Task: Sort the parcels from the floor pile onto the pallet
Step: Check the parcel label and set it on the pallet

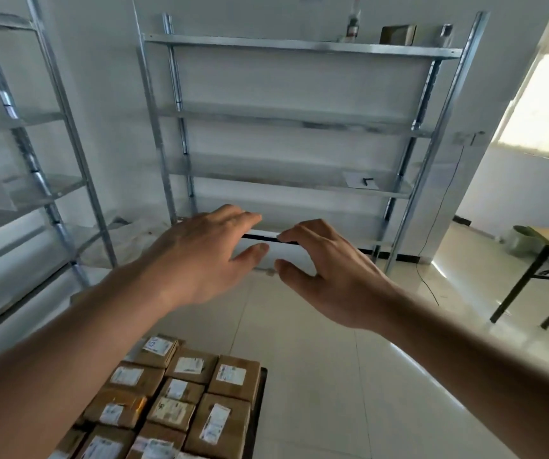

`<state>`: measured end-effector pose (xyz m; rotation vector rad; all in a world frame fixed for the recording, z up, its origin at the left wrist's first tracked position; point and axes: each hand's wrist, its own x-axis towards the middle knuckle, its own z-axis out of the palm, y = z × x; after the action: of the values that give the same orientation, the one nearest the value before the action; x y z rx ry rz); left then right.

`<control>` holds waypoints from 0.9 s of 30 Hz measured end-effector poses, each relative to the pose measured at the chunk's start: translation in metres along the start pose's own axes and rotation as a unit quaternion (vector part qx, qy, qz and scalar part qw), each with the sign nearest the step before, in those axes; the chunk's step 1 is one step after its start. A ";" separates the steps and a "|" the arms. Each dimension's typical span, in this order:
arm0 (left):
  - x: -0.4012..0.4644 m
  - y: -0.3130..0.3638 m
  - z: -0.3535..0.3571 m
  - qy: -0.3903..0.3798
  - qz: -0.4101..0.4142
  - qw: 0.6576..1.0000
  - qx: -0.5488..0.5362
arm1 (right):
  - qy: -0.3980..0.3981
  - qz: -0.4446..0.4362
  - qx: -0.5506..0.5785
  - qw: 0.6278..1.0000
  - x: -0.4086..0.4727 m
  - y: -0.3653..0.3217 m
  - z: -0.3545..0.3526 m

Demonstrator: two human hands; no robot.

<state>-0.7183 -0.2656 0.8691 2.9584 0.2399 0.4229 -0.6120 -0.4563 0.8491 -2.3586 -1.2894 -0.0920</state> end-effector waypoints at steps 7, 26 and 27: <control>0.136 -0.027 0.066 -0.018 -0.012 1.000 0.004 | -0.017 0.011 0.009 1.000 0.106 0.103 0.016; 0.464 -0.122 0.205 -0.102 -0.186 0.977 0.035 | -0.131 -0.094 0.022 0.987 0.452 0.364 0.082; 0.476 -0.128 0.212 -0.111 -0.212 0.970 0.036 | -0.148 -0.111 0.024 0.982 0.473 0.374 0.088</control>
<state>-0.2231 -0.0809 0.7728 2.8717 0.8517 0.0283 -0.0555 -0.2221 0.7647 -2.2394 -1.6721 0.2287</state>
